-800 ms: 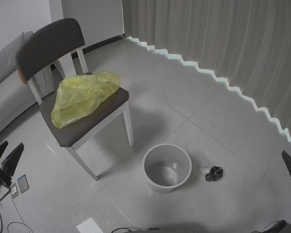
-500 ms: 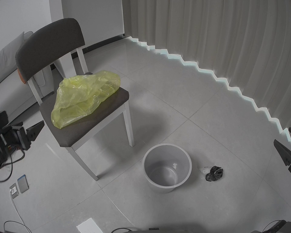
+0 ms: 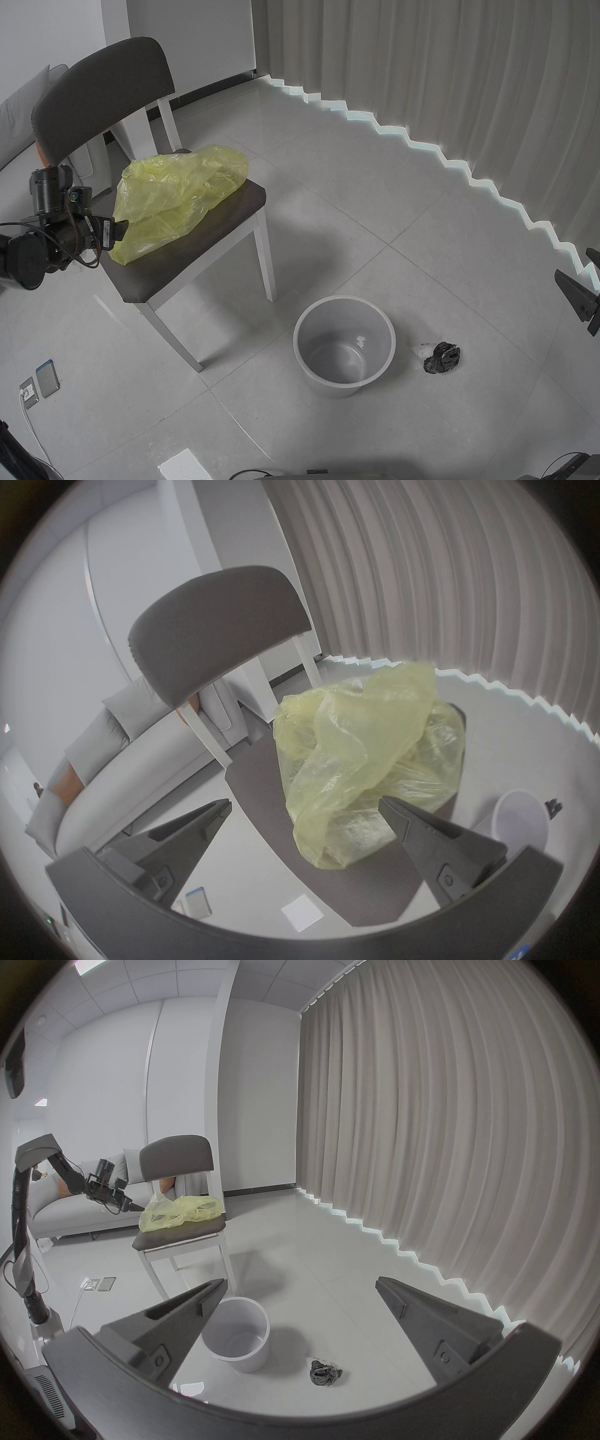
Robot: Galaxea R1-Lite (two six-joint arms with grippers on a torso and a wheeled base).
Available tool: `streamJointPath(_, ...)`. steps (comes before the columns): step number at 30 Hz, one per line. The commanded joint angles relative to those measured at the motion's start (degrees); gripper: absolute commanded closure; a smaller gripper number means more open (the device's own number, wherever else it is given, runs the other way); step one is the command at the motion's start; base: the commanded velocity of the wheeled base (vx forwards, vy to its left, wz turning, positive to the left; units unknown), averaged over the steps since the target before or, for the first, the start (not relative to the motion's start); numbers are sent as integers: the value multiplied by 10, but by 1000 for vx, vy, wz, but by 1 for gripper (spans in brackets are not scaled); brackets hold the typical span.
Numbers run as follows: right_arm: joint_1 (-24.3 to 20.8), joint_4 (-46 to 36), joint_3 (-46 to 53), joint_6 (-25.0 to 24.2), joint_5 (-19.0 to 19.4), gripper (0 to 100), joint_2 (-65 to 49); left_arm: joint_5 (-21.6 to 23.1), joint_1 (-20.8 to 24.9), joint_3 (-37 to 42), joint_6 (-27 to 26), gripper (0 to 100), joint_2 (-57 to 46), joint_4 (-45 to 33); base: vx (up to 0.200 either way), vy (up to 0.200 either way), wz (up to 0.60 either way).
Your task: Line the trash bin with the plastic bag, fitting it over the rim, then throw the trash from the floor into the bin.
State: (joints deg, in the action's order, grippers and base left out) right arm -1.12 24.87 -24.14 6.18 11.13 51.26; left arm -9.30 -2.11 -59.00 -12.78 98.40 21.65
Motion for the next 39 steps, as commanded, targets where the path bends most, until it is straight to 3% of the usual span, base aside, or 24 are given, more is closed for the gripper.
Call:
streamJointPath(1,0,3,-7,0,0,0,13,-7,-3,-35,-20,0,70,-3,0,0,0)
streamJointPath(8,0,3,-6,0,1,0,15,-7,-9,-38,-37,0,83,2,0,0,0)
streamJointPath(22,0,3,-2,-1,2,0,23,-7,-12,-120,-37,0,137,5,0,0,0)
streamJointPath(23,0,3,-2,-1,2,0,23,-6,-12,-121,-37,100,138,5,0,0,0)
streamJointPath(33,-1,4,-1,-1,2,0,34,-4,-8,-115,-30,100,130,7,0,0,0)
streamJointPath(39,-23,3,0,-2,1,0,34,9,79,-63,1,100,21,30,0,0,0)
